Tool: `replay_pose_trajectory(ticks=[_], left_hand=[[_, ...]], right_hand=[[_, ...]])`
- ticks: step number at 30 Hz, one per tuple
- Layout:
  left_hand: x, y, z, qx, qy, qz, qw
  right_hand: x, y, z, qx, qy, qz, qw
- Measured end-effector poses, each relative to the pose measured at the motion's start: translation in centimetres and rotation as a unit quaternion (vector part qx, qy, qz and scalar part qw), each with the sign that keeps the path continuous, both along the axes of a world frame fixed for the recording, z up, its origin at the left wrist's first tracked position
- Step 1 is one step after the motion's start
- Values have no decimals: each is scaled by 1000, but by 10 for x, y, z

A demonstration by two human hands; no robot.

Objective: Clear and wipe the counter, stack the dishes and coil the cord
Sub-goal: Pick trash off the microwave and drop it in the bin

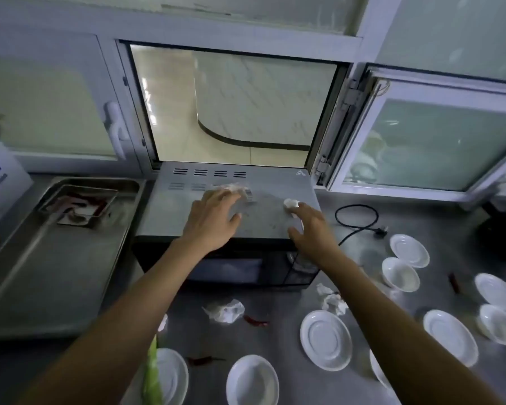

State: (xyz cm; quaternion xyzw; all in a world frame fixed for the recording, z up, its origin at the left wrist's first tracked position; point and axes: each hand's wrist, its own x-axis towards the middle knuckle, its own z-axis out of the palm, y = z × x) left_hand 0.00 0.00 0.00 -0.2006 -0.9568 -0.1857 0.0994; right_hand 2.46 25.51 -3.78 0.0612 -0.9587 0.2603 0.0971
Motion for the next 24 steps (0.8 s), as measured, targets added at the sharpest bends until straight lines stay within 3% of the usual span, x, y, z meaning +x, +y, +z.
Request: replay_pose_trajectory(ticks=[6,12,24], left_hand=[[-36,9,0,-34,4,22,999],[-65,11,-2,-105,-49,56,992],[-69,16,-11,-79,-16,63,995]], right_hand=[[-23,1,6,12,-9,-36,999],[-43,1,2,38,31,-50,998],[-56,10,2,48,27,-48,997]])
